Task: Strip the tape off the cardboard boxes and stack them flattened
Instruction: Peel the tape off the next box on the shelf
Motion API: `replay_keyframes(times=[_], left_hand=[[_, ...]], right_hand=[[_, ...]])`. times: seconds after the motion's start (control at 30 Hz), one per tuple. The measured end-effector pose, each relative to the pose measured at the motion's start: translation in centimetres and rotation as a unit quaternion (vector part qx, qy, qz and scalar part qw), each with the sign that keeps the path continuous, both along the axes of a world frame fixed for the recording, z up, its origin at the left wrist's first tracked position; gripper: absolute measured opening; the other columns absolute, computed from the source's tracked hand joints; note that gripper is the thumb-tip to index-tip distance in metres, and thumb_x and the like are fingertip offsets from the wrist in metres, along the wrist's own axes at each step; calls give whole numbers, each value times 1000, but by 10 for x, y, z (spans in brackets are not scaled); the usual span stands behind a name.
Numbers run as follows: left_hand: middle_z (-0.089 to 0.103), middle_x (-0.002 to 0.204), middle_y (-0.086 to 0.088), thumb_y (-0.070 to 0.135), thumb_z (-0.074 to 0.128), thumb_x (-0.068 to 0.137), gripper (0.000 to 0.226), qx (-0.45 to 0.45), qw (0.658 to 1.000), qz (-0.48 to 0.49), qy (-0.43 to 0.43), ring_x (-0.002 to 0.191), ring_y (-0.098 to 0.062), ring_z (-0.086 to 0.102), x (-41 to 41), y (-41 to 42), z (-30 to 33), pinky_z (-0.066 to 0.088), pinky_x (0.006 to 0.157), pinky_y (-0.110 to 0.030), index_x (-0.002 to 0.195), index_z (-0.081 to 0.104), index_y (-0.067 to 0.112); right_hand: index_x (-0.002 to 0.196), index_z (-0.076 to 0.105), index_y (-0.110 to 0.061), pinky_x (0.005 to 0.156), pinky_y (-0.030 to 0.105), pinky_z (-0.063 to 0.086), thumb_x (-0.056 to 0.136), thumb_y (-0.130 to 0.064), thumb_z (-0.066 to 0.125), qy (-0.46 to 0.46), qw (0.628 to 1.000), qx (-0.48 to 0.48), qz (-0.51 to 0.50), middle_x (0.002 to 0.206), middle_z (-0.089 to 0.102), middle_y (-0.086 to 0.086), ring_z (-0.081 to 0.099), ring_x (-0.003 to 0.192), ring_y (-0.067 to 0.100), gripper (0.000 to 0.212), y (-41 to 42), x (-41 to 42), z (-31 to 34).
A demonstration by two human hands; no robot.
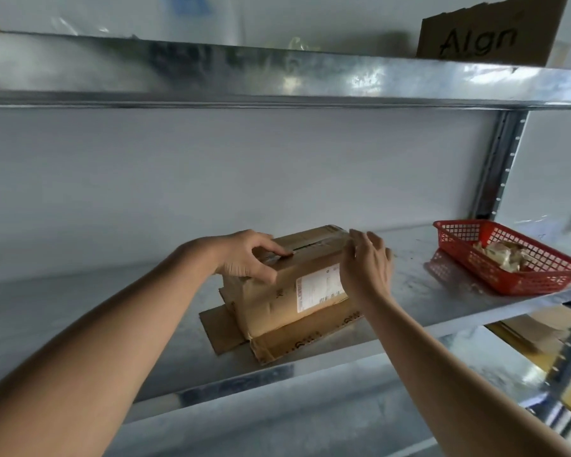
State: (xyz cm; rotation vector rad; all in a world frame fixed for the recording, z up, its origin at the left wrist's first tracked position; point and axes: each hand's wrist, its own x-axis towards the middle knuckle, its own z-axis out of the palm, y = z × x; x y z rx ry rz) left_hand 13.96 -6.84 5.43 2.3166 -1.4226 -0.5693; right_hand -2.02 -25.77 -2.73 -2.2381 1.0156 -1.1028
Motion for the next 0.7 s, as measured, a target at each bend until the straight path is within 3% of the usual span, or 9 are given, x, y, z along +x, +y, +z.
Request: replay_keyframes(times=[0.13,0.27,0.33,0.4,0.43,0.47,0.57,0.63,0.7], left_hand=[[29,165,14,40,72,74,67,9,998,48,-40,148,-20,33,-11,-8,7,37,115,-42,137,56,57],[52,133,6,10,63,85,62,-19,964,116,-240,121,-22,52,-26,-26,-5,48,96,-36,138,62,43],[56,120,3,4,58,90,46,-75,946,171,-266,108,-22,57,-30,-36,-12,52,90,-34,125,73,29],[64,101,-2,25,48,98,32,-108,938,216,-248,86,-19,63,-37,-45,-15,52,72,-31,90,78,18],[65,92,-3,43,39,100,47,-105,939,225,-237,75,-17,62,-41,-51,-14,49,68,-29,80,73,18],[67,97,-5,62,31,100,59,-86,945,226,-220,72,-15,59,-47,-56,-15,47,71,-29,89,74,23],[42,152,-9,83,22,93,66,-39,957,200,-206,97,-18,58,-64,-70,-29,47,102,-40,144,50,52],[38,150,-5,76,28,97,56,-57,958,202,-195,129,-33,50,-70,-73,-37,38,114,-52,146,46,56],[40,145,-2,64,33,103,43,-79,962,207,-158,142,-35,34,-68,-70,-37,31,117,-58,142,48,57]], right_hand=[[137,59,-28,102,51,47,104,-33,34,4,998,38,43,135,61,7,55,119,29,41,-21,0,1],[131,64,-26,79,47,59,103,-34,42,-39,992,46,107,108,67,4,63,89,20,37,-27,-3,0],[126,66,-28,72,38,58,104,-43,41,-54,994,11,98,104,64,0,58,85,11,36,-25,-8,-6],[121,67,-31,69,32,53,105,-48,39,-84,991,-20,106,99,66,-3,57,82,8,36,-26,-14,-10],[120,67,-31,67,31,51,106,-45,40,-102,987,-21,120,92,68,-5,60,80,9,33,-29,-17,-11],[121,66,-32,66,30,51,105,-39,43,-120,983,-6,138,82,69,-8,63,76,8,29,-34,-20,-10],[137,57,-33,66,34,56,102,-28,49,-109,974,53,190,62,69,0,64,61,11,36,-47,-24,-7],[144,50,-28,74,40,57,103,-31,51,-96,974,73,194,68,70,5,65,67,19,41,-54,-26,-7],[148,45,-27,92,39,51,104,-39,49,-69,978,82,180,97,70,7,64,93,23,45,-65,-25,-8]])
